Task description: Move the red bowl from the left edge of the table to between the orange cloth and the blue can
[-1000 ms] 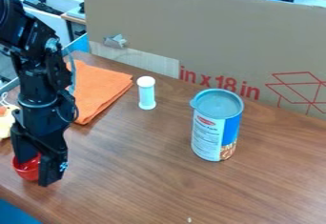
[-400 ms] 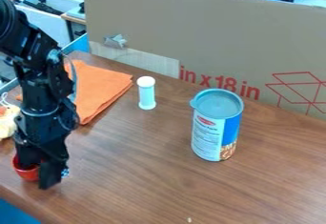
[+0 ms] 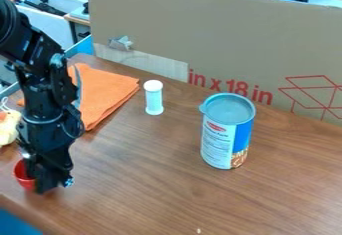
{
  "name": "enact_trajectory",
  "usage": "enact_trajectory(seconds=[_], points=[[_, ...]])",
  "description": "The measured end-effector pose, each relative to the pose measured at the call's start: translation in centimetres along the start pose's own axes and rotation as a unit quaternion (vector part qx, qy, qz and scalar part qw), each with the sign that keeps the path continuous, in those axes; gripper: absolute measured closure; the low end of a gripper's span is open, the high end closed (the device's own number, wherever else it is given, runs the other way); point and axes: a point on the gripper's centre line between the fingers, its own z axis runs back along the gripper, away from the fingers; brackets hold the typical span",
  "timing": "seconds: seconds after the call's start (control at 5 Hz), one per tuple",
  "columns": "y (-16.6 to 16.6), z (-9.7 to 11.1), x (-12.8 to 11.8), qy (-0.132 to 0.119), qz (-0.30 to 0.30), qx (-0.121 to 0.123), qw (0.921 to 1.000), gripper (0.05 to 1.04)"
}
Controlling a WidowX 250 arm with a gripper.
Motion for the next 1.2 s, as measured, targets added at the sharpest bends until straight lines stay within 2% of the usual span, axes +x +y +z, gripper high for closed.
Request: enact_trajectory(seconds=[0.2, 0.4, 0.6, 0.8, 1.0, 1.2], points=[[0.1, -0.1, -0.1, 0.007, 0.006, 0.003, 1.0, 0.973], [-0.4, 0.7, -0.1, 0.029, -0.024, -0.017, 0.9992, 0.976], [-2.3, 5.2, 2.8, -0.032, -0.096, -0.003, 0.9948, 0.977], [-3.4, 6.4, 5.6, -0.05, -0.145, 0.014, 0.9881, 0.977], [-3.8, 5.5, 8.2, -0.056, -0.186, 0.016, 0.9809, 0.977], [-3.5, 4.0, 10.6, -0.046, -0.207, 0.017, 0.9772, 0.977]])
